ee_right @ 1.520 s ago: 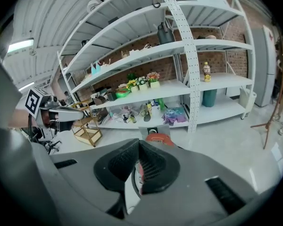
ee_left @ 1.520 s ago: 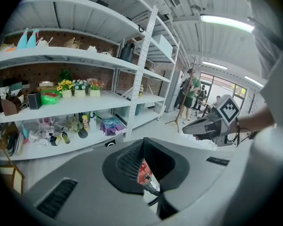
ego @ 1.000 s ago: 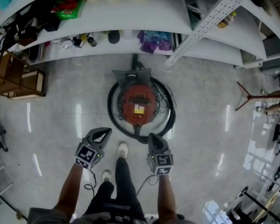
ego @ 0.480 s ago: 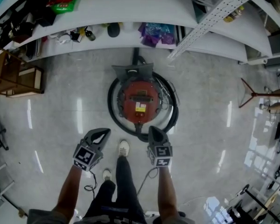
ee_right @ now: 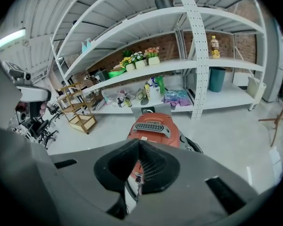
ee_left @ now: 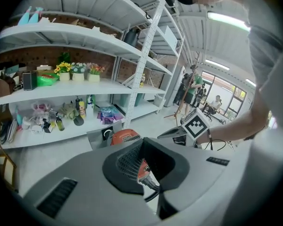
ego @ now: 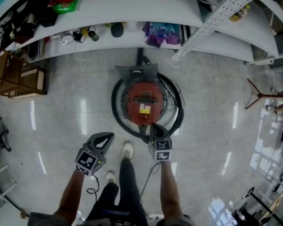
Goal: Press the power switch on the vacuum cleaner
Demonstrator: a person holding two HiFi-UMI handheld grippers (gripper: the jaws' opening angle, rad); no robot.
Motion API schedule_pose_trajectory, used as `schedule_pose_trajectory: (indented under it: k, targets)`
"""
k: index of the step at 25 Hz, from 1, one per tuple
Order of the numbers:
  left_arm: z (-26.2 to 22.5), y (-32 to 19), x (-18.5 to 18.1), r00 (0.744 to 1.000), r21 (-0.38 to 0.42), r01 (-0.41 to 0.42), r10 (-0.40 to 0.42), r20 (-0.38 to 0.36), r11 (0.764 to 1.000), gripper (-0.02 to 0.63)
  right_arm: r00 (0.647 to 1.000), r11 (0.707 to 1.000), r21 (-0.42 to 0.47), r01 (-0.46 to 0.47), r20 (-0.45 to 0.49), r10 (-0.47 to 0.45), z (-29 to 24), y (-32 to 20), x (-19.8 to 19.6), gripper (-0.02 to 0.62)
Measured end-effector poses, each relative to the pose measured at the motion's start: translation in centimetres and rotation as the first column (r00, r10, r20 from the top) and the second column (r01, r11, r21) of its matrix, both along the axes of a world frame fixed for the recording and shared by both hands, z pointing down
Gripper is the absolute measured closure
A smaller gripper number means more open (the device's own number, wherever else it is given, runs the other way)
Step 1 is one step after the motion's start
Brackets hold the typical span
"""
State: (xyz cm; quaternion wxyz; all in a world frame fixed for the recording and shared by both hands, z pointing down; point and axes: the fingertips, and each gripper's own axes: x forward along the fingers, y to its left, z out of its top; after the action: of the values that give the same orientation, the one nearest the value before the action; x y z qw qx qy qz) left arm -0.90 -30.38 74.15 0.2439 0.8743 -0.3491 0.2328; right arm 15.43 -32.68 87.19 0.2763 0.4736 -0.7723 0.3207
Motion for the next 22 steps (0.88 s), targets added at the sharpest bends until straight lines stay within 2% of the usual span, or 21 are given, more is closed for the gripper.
schedule_pose_trajectory:
  k: [6, 17, 22]
  targets:
    - [0.0, 0.0, 0.0, 1.0, 0.004, -0.015, 0.015, 0.002, 1.0, 0.598, 1.0, 1.0, 0.0, 0.003, -0.001, -0.003, 0.8, -1.0, -0.7, 0.591]
    - [0.8, 0.7, -0.7, 1.0, -0.008, -0.015, 0.015, 0.009, 1.0, 0.598, 0.999, 0.998, -0.049, 0.039, -0.028, -0.041, 4.9, -1.4, -2.2, 0.591]
    - [1.4, 0.6, -1.4, 1.0, -0.002, -0.021, 0.022, 0.018, 1.0, 0.598, 0.999, 0.996, -0.083, 0.025, -0.045, -0.029, 6.9, -1.1, -2.0, 0.591]
